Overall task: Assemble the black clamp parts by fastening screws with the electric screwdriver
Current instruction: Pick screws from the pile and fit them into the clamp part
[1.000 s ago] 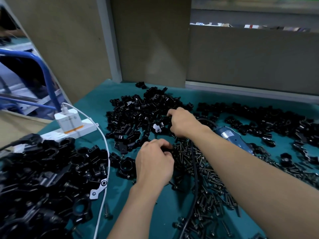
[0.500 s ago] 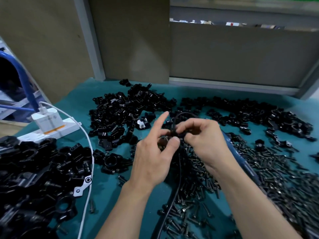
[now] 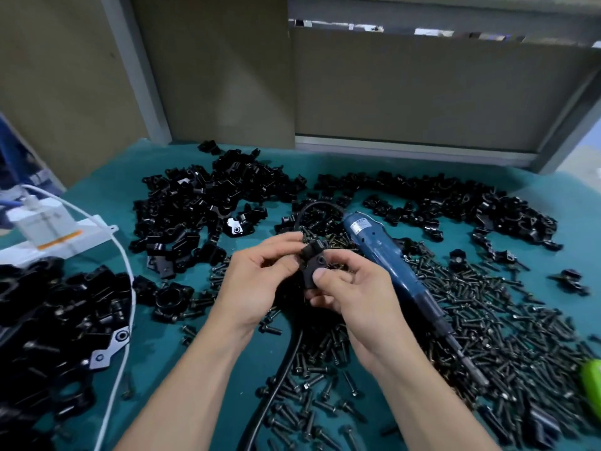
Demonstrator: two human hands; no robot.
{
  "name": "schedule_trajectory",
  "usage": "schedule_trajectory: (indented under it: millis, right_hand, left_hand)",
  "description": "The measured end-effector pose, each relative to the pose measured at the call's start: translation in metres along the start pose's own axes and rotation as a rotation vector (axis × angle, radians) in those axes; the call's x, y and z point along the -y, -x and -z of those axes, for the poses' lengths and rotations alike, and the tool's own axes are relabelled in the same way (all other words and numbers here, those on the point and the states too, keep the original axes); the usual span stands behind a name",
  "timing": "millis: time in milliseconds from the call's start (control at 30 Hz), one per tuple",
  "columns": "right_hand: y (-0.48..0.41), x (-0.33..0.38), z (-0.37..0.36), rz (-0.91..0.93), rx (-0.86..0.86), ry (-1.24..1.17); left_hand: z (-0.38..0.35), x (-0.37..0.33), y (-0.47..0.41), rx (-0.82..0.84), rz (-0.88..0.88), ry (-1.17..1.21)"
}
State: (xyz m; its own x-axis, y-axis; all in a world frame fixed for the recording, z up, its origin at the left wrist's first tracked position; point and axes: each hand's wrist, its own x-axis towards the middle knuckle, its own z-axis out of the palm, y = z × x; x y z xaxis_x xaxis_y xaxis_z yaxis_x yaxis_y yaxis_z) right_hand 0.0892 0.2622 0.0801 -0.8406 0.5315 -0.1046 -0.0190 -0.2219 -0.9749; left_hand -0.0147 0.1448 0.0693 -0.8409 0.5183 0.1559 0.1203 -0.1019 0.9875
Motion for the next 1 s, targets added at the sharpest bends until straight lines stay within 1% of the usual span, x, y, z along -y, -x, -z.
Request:
schedule_trajectory:
  millis: [67,133,200,267,333,367,400,433,467,567,600,667,700,733,767,833,933,1000]
  right_hand:
    - [-0.001,-0.002,0.001,0.057,-0.073,0.093]
    - [-0.001,-0.004,0.002,0.139,-0.146,0.239]
    - [-0.001,-0.005,0.003,0.235,-0.200,0.370]
    - [0.003,-0.004,0.003,0.349,-0.248,0.510]
    - [0.006,-0.003,0.002,0.539,-0.309,0.689]
    - [0.007,-0.003,0.002,0.633,-0.327,0.745]
    - [0.008,-0.004,0.001,0.689,-0.337,0.766]
    - [0.009,-0.005,0.001,0.692,-0.335,0.754]
    - [0.009,-0.004,0.000,0.645,-0.316,0.710]
    - [0.007,0.000,0.002,0.356,-0.181,0.504]
    - [0.005,0.002,0.003,0.250,-0.097,0.390]
    - [0.005,0.006,0.002,0.031,0.076,0.069]
    - [0.004,0.006,0.002,-0.042,0.121,-0.061]
    - [0.003,0.006,0.003,-0.079,0.119,-0.130]
    - [0.002,0.005,0.003,-0.091,0.094,-0.152]
    - [0.001,0.003,0.004,-0.053,0.022,-0.133]
    - [0.000,0.003,0.006,0.068,-0.085,0.017]
    - [-0.001,0.001,0.008,0.117,-0.090,0.099]
  left_hand:
    - [-0.001,0.000,0.002,0.070,-0.004,-0.021]
    - [-0.002,-0.001,0.005,0.180,0.002,-0.039]
    - [-0.003,-0.002,0.007,0.251,0.013,-0.033]
    - [-0.004,-0.001,0.008,0.246,0.018,-0.027]
    - [-0.004,-0.002,0.008,0.204,0.059,0.021]
    - [-0.005,-0.002,0.008,0.191,0.081,0.062]
    - [-0.005,0.000,0.007,0.182,0.095,0.101]
    - [-0.005,0.001,0.006,0.175,0.102,0.123]
    - [-0.005,0.001,0.006,0.167,0.107,0.132]
    - [-0.002,0.002,0.006,0.116,0.122,0.168]
    - [-0.001,0.001,0.006,0.100,0.114,0.183]
    - [0.001,-0.002,0.006,0.089,0.088,0.171]
    - [0.002,-0.004,0.007,0.092,0.072,0.151]
    - [0.002,-0.005,0.007,0.099,0.056,0.131]
    - [0.002,-0.006,0.007,0.105,0.043,0.105]
    - [0.001,-0.007,0.008,0.118,0.034,0.053]
    - [-0.003,-0.005,0.009,0.212,0.038,-0.013]
    - [-0.005,-0.005,0.009,0.278,0.045,-0.015]
